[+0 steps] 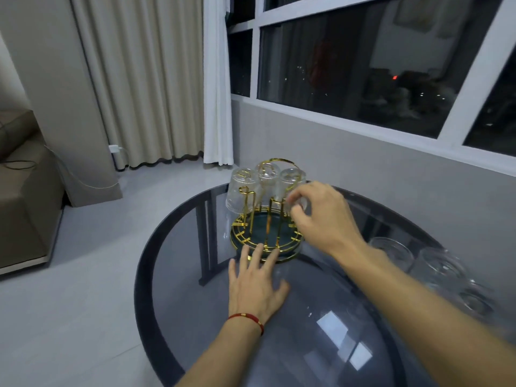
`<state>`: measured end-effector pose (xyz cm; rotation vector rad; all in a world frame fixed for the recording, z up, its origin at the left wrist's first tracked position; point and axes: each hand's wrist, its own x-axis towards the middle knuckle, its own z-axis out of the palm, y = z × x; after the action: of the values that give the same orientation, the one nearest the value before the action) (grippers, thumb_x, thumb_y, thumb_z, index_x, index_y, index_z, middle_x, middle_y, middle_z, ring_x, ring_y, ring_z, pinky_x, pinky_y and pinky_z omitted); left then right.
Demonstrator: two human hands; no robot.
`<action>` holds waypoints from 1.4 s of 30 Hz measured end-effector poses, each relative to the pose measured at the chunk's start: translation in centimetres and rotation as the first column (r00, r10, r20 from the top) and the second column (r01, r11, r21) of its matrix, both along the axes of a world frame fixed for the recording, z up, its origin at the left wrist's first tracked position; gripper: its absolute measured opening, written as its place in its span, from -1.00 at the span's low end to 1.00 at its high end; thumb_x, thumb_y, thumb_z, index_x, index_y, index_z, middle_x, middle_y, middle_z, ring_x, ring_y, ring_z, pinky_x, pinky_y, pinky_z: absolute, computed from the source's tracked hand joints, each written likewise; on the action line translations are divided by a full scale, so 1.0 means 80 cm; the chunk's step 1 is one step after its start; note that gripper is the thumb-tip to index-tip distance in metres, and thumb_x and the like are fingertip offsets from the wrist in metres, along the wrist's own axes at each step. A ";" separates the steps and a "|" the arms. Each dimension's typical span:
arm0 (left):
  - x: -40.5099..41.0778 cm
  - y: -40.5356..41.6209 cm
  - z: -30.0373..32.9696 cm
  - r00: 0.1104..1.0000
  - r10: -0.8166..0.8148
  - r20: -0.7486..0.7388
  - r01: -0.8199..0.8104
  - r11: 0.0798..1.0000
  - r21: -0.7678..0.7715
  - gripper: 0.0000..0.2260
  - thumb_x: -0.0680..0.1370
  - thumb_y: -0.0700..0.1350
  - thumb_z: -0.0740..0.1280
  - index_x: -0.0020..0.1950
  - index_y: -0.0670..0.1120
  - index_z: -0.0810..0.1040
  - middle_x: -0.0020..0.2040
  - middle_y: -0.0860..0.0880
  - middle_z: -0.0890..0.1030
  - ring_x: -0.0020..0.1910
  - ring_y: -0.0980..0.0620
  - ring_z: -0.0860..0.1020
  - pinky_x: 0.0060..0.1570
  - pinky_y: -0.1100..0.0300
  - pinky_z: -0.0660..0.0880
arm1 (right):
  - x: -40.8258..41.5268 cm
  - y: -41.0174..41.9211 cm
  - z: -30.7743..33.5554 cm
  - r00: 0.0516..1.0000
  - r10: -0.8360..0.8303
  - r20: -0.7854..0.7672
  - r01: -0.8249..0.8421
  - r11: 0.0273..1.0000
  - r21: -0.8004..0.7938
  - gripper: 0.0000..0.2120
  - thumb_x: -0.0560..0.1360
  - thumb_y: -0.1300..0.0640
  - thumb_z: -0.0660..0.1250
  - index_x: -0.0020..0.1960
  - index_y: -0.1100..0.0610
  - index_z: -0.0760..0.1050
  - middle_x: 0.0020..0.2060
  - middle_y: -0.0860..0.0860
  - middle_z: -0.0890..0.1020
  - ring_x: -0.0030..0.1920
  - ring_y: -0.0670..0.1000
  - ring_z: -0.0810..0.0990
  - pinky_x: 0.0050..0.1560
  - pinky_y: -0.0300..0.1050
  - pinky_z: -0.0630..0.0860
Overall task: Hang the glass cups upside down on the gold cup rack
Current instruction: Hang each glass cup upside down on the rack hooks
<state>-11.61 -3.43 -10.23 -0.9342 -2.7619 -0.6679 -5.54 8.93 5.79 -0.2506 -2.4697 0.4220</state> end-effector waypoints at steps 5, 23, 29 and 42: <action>0.030 0.010 0.010 0.995 -0.043 -0.095 0.042 0.999 -0.007 -0.40 0.53 0.25 0.18 0.58 0.20 0.23 0.65 0.02 0.17 0.64 -0.07 -0.03 0.55 -0.23 -0.03 | 0.114 0.015 -0.053 0.992 -0.112 -0.050 0.106 0.987 -0.121 -0.82 0.49 0.28 0.39 0.00 0.10 0.71 0.02 -0.02 0.73 0.11 0.10 0.65 0.20 0.11 0.54; 0.200 0.111 0.073 0.851 -0.469 0.236 0.284 0.789 0.544 -0.53 0.55 -0.05 0.39 0.46 0.11 0.46 0.39 0.10 0.52 0.40 0.11 0.38 0.41 0.05 0.37 | 0.292 0.161 -0.149 0.839 -0.509 0.190 0.458 0.474 -0.752 0.03 0.35 -0.18 0.64 0.63 0.01 0.15 0.53 0.08 0.46 0.46 0.17 0.48 0.31 0.04 0.45; 0.208 0.110 0.078 0.819 -0.535 0.207 0.329 0.733 0.595 -0.67 0.51 -0.10 0.44 0.27 0.10 0.58 0.08 0.11 0.64 0.04 0.17 0.59 0.05 0.17 0.58 | 0.312 0.164 -0.139 0.842 -0.535 0.070 0.402 0.536 -0.742 -0.39 0.22 -0.42 0.55 0.14 -0.15 0.52 0.05 -0.21 0.66 0.06 -0.06 0.65 0.00 -0.07 0.56; 0.164 0.077 0.100 0.737 -0.581 0.345 0.237 0.701 0.673 -0.27 0.31 0.22 0.56 0.45 0.18 0.41 0.15 0.17 0.61 0.10 0.32 0.56 -0.03 0.48 0.48 | 0.248 0.079 -0.105 0.997 0.073 0.023 -0.033 0.685 -0.728 -0.18 0.23 -0.10 0.70 0.44 -0.20 0.50 0.35 -0.11 0.63 0.35 -0.09 0.62 0.32 -0.02 0.60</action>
<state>1.51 2.69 -2.24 -1.3982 -2.3922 -2.0279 14.34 15.29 -2.61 -0.5137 -2.2273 1.4479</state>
